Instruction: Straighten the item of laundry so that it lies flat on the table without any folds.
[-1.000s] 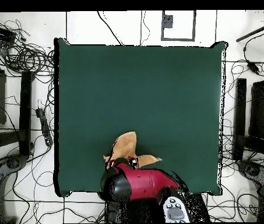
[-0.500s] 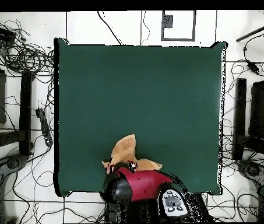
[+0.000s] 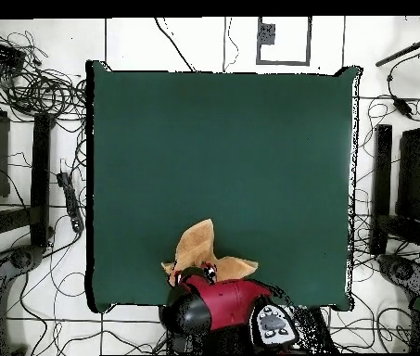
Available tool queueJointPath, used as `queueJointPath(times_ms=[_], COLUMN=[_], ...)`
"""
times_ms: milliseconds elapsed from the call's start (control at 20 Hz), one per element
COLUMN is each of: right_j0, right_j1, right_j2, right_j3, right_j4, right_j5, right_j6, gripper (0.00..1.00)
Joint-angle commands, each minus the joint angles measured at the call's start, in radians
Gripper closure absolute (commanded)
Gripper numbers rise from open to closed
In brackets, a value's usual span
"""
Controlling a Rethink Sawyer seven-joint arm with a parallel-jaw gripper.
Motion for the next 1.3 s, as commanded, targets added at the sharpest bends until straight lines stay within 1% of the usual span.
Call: queueJointPath(times_ms=[50,200,400,800,1300], right_j0=[-0.010,-0.013,-0.015,-0.016,-0.008], right_j1=[-0.003,-0.011,-0.049,-0.048,-0.044], right_j2=[0.004,-0.018,-0.033,-0.041,-0.061], right_j3=[0.084,0.115,0.151,0.161,0.193], right_j4=[-0.050,-0.074,-0.090,-0.125,-0.136], right_j5=[-0.033,-0.065,-0.066,-0.077,-0.110], right_j6=[0.131,0.138,0.147,0.142,0.164], gripper=[1.00,1.00,1.00,1.00,1.00])
